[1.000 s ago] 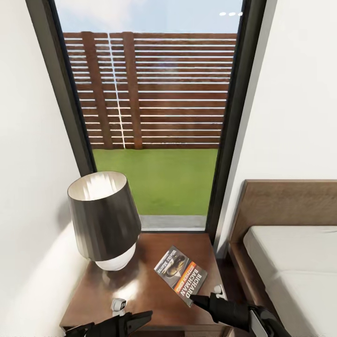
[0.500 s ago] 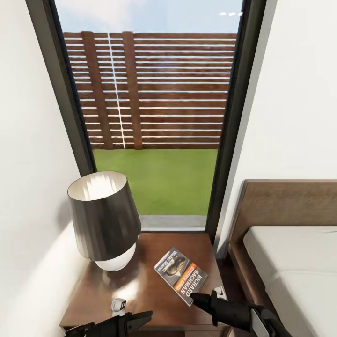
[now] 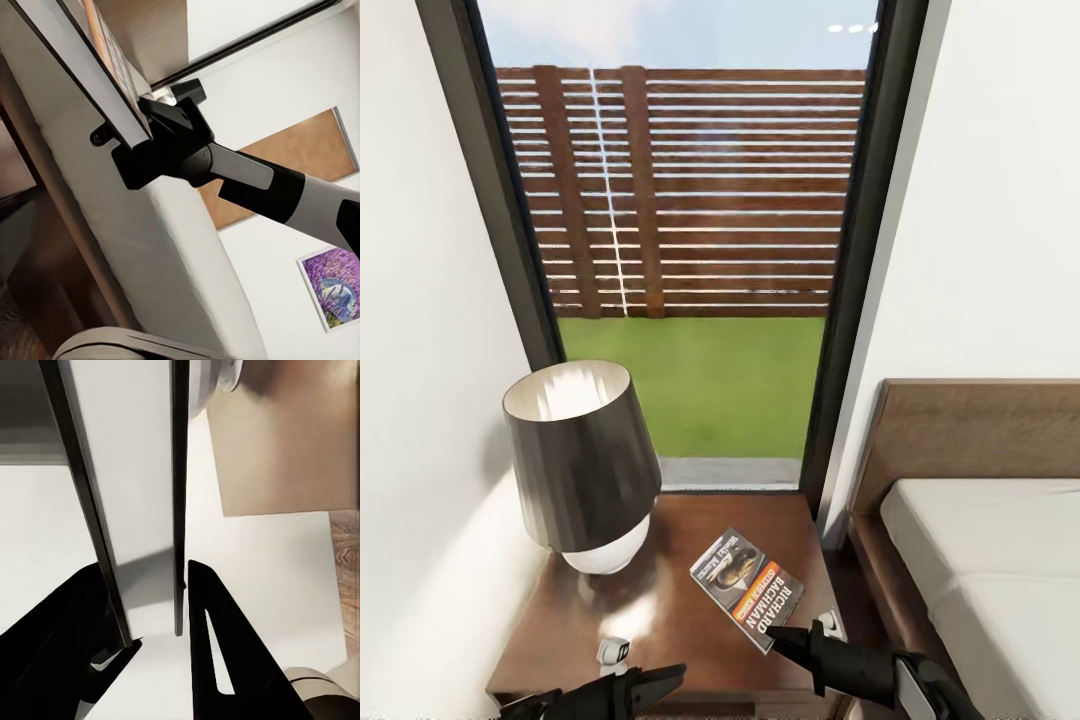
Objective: In the bedroom, move the book from the bed onto either nightstand, and place the two sandals side by side next to the bed.
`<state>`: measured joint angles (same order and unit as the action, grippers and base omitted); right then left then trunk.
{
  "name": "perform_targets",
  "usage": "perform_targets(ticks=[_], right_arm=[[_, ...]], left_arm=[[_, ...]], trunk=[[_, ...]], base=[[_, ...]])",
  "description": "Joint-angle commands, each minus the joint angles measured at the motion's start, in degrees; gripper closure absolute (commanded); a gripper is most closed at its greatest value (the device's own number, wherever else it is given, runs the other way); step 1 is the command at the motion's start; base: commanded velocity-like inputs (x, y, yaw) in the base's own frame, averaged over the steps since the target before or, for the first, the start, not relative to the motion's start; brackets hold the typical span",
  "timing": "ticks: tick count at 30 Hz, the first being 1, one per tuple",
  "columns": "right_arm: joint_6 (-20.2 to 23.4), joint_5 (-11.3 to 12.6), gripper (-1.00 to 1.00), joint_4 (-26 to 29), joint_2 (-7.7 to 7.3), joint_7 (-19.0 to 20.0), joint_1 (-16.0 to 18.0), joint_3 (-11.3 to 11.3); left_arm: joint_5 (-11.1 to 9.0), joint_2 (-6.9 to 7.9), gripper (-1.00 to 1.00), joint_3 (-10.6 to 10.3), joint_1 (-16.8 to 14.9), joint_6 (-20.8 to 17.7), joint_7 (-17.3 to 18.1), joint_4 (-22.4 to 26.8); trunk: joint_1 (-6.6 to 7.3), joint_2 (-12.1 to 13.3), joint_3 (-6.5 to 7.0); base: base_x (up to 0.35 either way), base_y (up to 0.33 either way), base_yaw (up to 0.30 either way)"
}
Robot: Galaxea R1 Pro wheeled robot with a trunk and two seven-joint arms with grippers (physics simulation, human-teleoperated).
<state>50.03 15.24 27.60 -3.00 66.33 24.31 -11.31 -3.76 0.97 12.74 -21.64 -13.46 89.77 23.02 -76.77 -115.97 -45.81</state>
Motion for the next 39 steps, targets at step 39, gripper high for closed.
perform_targets(ticks=[39], right_arm=[[0.24,0.14,1.0,-0.01,0.18,0.02,0.03,-0.03]], left_arm=[[0.07,-0.01,-1.0,0.18,-0.06,-0.47,-0.21,-0.08]], trunk=[[-5.27,-9.66,-4.37]], base=[[0.0,0.0,0.0]])
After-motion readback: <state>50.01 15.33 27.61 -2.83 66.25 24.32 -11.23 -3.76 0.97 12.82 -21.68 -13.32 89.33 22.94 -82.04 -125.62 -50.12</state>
